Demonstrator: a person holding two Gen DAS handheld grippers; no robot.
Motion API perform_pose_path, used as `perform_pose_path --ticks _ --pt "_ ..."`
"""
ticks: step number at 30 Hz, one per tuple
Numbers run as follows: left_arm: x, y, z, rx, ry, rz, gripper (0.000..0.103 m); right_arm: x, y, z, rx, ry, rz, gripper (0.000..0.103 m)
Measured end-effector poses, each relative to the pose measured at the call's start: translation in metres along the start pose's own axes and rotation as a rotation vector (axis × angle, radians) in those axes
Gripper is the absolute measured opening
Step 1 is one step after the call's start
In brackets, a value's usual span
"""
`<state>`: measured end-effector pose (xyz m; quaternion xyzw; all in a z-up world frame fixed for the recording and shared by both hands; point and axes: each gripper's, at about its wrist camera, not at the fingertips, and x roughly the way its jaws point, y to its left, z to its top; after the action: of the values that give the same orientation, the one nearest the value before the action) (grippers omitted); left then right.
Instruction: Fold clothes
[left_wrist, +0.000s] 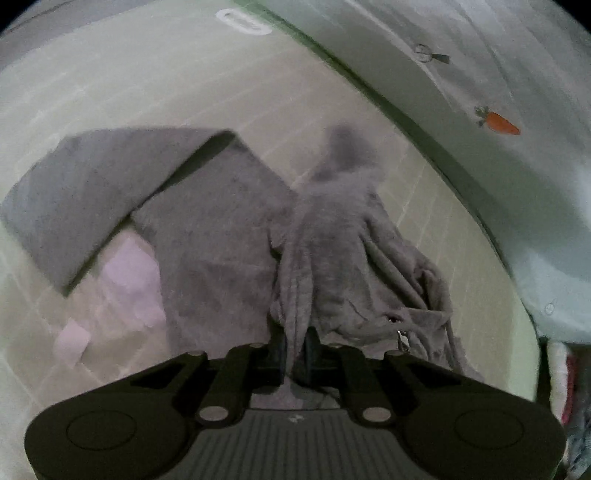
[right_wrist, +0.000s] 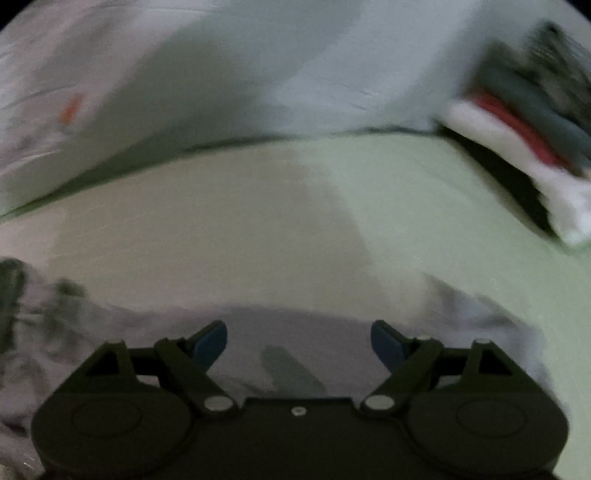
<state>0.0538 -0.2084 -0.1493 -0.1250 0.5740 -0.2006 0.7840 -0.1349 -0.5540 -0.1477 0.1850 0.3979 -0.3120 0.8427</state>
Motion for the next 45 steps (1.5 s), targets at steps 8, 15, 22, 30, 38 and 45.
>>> perform_pose_path --ticks 8,15,22,30,38,45 --pt "0.014 -0.008 0.004 0.033 0.014 0.028 0.014 0.043 0.073 0.033 -0.088 0.058 0.288 0.085" --pt "0.017 0.005 0.01 -0.049 0.047 -0.003 0.014 0.079 0.124 0.04 -0.083 0.14 0.476 0.071" --pt "0.022 -0.011 0.018 0.035 0.057 0.035 0.013 0.082 0.152 0.032 -0.31 0.097 0.453 0.012" --pt "0.023 -0.089 0.079 0.205 -0.136 -0.021 0.008 0.043 0.11 0.089 -0.349 -0.25 0.253 0.007" --pt "0.027 -0.193 0.117 0.435 -0.322 -0.168 0.027 0.018 0.084 0.13 -0.34 -0.382 0.101 0.034" --pt "0.023 -0.102 0.081 0.432 -0.218 0.088 0.043 0.023 0.045 0.06 -0.171 -0.162 0.042 0.074"
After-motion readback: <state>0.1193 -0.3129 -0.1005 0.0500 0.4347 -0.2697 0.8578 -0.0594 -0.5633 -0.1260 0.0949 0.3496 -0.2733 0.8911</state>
